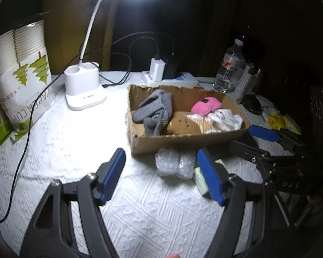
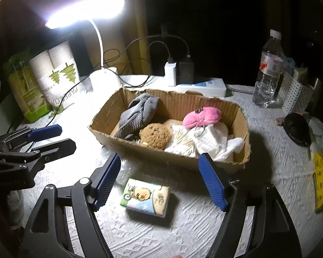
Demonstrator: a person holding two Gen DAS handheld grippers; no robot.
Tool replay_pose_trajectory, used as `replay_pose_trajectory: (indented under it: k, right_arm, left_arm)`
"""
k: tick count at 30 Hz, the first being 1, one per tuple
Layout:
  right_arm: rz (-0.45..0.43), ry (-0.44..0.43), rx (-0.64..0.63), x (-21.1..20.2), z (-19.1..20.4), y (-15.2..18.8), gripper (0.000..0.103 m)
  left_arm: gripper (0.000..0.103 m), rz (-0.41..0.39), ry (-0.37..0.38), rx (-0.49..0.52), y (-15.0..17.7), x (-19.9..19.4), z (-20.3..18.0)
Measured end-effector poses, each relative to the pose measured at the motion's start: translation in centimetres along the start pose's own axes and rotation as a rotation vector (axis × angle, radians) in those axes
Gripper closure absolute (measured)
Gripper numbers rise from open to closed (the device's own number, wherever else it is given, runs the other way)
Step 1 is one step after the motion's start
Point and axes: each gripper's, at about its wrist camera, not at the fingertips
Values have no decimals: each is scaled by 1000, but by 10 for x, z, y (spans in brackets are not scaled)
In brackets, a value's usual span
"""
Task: Organize soft objects
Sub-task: 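Withdraw both open tools from the box toward the tissue pack and bubble wrap, then grasp the cartoon tissue pack with the right tool while the left tool grasps the bubble wrap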
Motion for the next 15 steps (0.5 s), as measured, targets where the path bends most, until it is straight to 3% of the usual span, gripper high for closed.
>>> replay_pose_trajectory:
  k: [15]
  right_arm:
    - [83,-20,-2,28,16,35,25]
  left_arm:
    - [32,46,-20,-31,31,4,18]
Point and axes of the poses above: each gripper's, at about its wrist camera, not at the fingertips, and x roughly the way its jaws point, z to its left, y to its underside, and after that the axes turned 1 degree about -z, right-handed
